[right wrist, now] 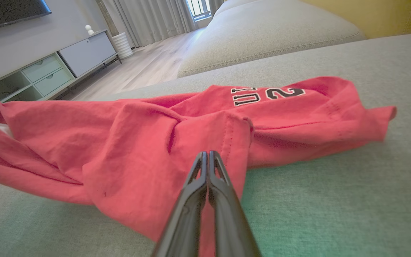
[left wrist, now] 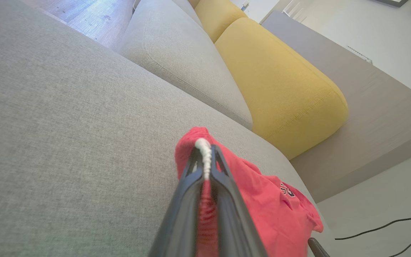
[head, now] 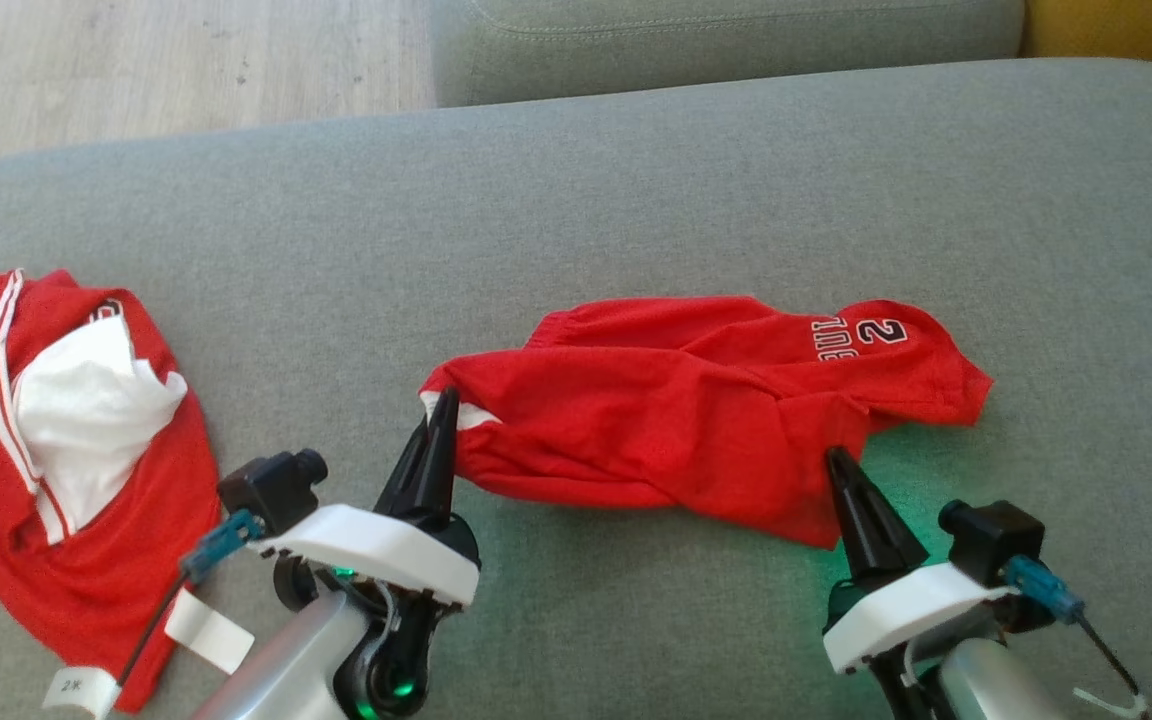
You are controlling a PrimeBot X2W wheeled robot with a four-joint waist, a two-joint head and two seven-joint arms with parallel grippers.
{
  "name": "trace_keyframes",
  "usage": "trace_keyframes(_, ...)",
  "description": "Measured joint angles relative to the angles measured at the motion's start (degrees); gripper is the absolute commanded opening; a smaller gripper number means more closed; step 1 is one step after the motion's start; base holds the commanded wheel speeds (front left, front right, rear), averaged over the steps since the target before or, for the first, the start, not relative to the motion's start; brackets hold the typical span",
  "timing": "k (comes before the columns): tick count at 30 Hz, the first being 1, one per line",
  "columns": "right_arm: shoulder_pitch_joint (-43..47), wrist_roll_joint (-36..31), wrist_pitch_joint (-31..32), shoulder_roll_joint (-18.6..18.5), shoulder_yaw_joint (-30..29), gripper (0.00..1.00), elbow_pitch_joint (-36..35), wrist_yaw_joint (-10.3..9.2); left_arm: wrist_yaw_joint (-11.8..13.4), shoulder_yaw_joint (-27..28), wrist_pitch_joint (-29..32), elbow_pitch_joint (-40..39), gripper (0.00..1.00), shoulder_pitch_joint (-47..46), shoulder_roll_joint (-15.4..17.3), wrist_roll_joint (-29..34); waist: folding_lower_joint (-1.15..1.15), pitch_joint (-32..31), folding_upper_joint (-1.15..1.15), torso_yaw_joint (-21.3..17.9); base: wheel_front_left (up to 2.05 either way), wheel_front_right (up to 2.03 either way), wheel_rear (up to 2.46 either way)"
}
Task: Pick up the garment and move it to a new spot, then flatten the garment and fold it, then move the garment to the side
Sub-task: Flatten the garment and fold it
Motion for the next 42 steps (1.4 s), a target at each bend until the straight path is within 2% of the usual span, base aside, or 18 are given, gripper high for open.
trace_keyframes(6, 0.2, 0.3, 0.0, -0.4, -2.3, 0.00, -1.3, 0.00, -0.1, 0.5, 0.0, 0.0, 0.00, 0.8, -0.1, 0.7, 0.00, -0.5, 0.00, 0.0, 0.00, 0.00, 0.00)
trace_keyframes(7, 0.3, 0.9, 0.0, -0.3, -3.3, 0.24, -1.7, 0.00, -0.1, 0.7, 0.0, 0.0, 0.00, 1.0, -0.2, 0.7, 0.00, -0.6, 0.00, 0.1, 0.00, 0.00, 0.00)
trace_keyframes(8, 0.3, 1.8, 0.0, -0.3, -3.9, 1.00, -1.8, 0.00, -0.1, 0.7, 0.0, 0.0, 0.00, 1.3, -0.2, 0.7, 0.00, -0.6, 0.00, 0.2, 0.00, 0.00, 0.00)
trace_keyframes(16, 0.0, 9.2, 0.0, -0.4, -1.6, 1.00, 3.1, 0.00, -0.6, 0.6, 0.0, 0.1, 0.00, 1.5, -0.9, 1.4, 0.00, 0.1, 0.00, 1.3, 0.00, 0.00, 0.00)
trace_keyframes(17, -0.2, 10.0, 0.0, -0.5, -0.8, 0.81, 3.8, 0.00, -0.6, 0.5, 0.0, 0.1, 0.00, 1.5, -1.0, 1.4, 0.00, 0.2, 0.00, 1.5, 0.00, 0.00, 0.00)
trace_keyframes(18, -0.5, 10.7, 0.0, -0.5, 0.0, 0.16, 4.3, 0.00, -0.6, 0.5, 0.0, 0.2, 0.00, 1.5, -1.1, 1.5, 0.00, 0.4, 0.00, 1.5, 0.00, 0.00, 0.00)
trace_keyframes(19, -1.0, 11.3, 0.0, -0.6, 0.8, 0.00, 4.4, 0.00, -0.7, 0.5, 0.0, 0.4, 0.00, 1.5, -1.2, 1.6, 0.00, 0.5, 0.00, 1.6, 0.00, 0.00, 0.00)
trace_keyframes(24, -3.1, 12.5, 0.0, -1.9, 0.3, 0.00, 0.9, 0.00, -1.9, -0.1, 0.0, 0.8, 0.00, 1.5, -1.3, 1.7, 0.00, 0.0, 0.00, 1.0, 0.00, 0.00, 0.00)
trace_keyframes(29, -0.7, 11.9, 0.0, -4.0, -3.5, 0.00, -7.2, 0.00, -3.2, -0.1, 0.0, -0.5, 0.00, 2.1, -1.1, 2.7, 0.00, -1.6, 0.00, -0.4, 0.00, 0.00, 0.00)
trace_keyframes(33, 5.0, 11.1, 0.0, -6.1, -8.4, 0.00, -14.5, 0.00, -4.2, -0.6, 0.0, -5.6, 0.00, 5.3, -0.2, 3.3, 0.00, -2.9, 0.00, -2.2, 0.00, 0.00, 0.00)
trace_keyframes(34, 7.8, 9.8, 0.0, -7.3, -11.0, 0.00, -18.7, 0.00, -4.5, -1.2, 0.1, -8.8, 0.00, 6.7, 0.5, 3.7, 0.00, -3.4, 0.00, -3.0, 0.00, 0.00, 0.00)
trace_keyframes(38, 11.5, 8.2, 0.0, -8.1, -16.4, 0.00, -27.2, 0.00, -4.6, -2.1, 1.6, -16.5, 0.00, 8.4, 1.9, 2.9, -0.01, -4.0, 0.00, -3.9, 0.00, 0.00, 0.00)
trace_keyframes(42, 12.3, 6.5, 0.6, -8.8, -18.7, 0.00, -30.5, 0.00, -3.9, -2.4, 4.1, -22.3, 0.00, 8.7, 3.3, 1.3, -0.01, -3.8, 0.00, -3.7, 0.00, 0.00, 0.00)
